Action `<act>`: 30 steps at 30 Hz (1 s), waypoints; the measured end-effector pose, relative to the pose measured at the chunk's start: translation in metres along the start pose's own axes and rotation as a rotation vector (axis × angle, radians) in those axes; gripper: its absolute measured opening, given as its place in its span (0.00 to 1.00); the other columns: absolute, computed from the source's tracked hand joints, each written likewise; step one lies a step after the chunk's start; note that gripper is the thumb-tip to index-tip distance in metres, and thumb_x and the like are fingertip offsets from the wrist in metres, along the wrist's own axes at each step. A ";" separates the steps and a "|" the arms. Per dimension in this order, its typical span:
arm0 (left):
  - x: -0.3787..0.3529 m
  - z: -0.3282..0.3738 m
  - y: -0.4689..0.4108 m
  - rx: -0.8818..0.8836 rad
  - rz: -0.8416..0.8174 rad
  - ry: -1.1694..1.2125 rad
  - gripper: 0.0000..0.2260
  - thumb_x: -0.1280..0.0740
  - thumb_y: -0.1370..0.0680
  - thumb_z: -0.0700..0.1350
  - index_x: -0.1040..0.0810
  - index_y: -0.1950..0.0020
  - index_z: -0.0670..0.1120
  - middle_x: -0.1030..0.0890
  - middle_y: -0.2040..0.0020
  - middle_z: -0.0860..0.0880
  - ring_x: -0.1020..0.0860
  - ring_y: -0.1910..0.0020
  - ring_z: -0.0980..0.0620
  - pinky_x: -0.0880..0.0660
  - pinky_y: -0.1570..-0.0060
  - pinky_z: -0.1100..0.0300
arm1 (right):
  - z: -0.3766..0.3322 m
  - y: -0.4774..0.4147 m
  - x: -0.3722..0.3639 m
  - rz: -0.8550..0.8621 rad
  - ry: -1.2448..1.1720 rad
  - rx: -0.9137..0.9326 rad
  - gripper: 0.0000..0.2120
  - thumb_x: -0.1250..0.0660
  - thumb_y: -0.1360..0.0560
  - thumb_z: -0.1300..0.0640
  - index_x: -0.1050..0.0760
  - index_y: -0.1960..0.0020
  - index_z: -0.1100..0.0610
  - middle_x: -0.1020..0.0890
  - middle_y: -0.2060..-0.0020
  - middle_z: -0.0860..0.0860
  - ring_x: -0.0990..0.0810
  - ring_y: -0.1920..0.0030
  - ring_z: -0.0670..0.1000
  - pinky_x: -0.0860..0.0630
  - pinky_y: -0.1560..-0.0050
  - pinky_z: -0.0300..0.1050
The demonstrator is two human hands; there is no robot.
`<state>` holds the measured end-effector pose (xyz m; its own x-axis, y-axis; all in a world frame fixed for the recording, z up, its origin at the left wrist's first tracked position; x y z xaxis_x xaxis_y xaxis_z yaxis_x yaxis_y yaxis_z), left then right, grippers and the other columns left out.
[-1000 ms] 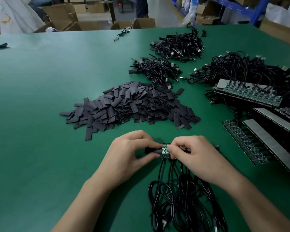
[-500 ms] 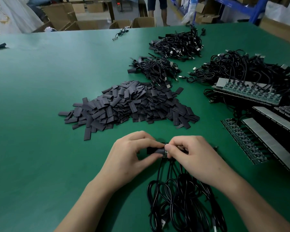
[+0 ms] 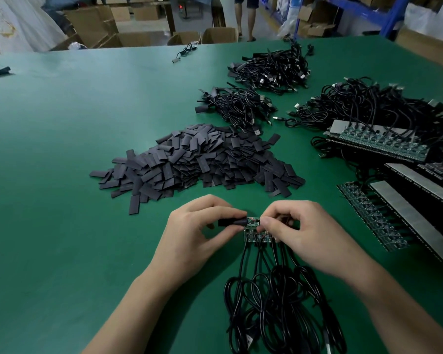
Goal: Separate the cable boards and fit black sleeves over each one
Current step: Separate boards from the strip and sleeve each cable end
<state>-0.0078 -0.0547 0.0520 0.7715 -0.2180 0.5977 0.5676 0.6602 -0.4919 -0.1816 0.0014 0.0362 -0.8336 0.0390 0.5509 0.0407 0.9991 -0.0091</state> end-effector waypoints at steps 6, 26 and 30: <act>-0.006 0.005 0.001 -0.031 -0.030 0.029 0.08 0.25 0.24 0.47 0.13 0.46 0.48 0.17 0.52 0.56 0.18 0.53 0.57 0.21 0.53 0.61 | 0.000 -0.001 -0.007 0.002 -0.013 0.019 0.07 0.29 0.22 0.50 0.18 0.58 0.43 0.19 0.67 0.44 0.21 0.65 0.49 0.26 0.63 0.42; -0.002 0.011 0.001 -0.076 0.038 -0.002 0.10 0.22 0.25 0.43 0.13 0.44 0.46 0.15 0.51 0.54 0.17 0.52 0.59 0.20 0.49 0.61 | -0.001 -0.001 -0.007 0.029 -0.021 0.038 0.06 0.29 0.22 0.49 0.17 0.58 0.44 0.18 0.67 0.44 0.21 0.66 0.49 0.26 0.63 0.45; 0.016 0.006 0.002 0.025 0.244 0.000 0.14 0.22 0.28 0.45 0.14 0.43 0.46 0.15 0.52 0.55 0.18 0.54 0.58 0.23 0.49 0.66 | 0.001 -0.003 0.000 0.073 -0.109 0.015 0.06 0.30 0.21 0.49 0.17 0.56 0.43 0.19 0.69 0.44 0.21 0.65 0.49 0.26 0.60 0.47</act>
<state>0.0042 -0.0529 0.0643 0.8852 -0.0498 0.4626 0.3567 0.7110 -0.6061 -0.1821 -0.0014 0.0349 -0.8838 0.1122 0.4543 0.0958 0.9937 -0.0590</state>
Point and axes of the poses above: each hand's wrist, its own y-axis away from the middle knuckle, its own x-axis out of the back of the hand, z = x × y, the point moved 8 cm from there along -y, towards the middle knuckle
